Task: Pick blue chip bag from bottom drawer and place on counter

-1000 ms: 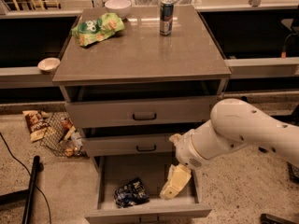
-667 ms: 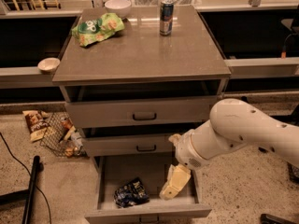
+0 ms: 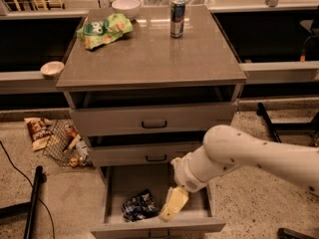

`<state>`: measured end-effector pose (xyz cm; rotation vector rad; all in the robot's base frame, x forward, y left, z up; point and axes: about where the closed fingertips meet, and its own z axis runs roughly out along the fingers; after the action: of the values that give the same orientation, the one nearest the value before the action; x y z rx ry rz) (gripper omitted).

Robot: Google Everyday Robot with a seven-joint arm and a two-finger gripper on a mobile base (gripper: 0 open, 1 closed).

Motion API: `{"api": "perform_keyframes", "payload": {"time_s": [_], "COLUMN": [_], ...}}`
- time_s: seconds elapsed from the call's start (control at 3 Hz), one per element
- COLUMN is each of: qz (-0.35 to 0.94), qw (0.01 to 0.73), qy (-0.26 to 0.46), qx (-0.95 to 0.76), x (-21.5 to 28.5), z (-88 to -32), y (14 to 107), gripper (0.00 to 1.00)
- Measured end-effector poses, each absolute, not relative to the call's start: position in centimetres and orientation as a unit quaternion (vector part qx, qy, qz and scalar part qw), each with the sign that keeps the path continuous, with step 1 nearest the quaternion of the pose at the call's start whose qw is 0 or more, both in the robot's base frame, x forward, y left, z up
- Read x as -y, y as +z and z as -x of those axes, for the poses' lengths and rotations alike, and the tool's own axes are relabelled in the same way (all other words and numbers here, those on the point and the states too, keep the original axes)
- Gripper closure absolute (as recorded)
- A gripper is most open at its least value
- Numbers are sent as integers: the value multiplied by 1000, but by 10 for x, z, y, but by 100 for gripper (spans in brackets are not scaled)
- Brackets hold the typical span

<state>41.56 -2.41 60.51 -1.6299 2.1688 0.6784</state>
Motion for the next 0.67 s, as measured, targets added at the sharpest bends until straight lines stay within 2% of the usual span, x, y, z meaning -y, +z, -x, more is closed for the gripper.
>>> {"api": "perform_keyframes", "payload": {"time_s": [0.67], "qz": [535], "qw": [250], "qy": [303], "qx": [-748], "x": [-18], "z": [-443], "y": [489], "gripper": [0]}}
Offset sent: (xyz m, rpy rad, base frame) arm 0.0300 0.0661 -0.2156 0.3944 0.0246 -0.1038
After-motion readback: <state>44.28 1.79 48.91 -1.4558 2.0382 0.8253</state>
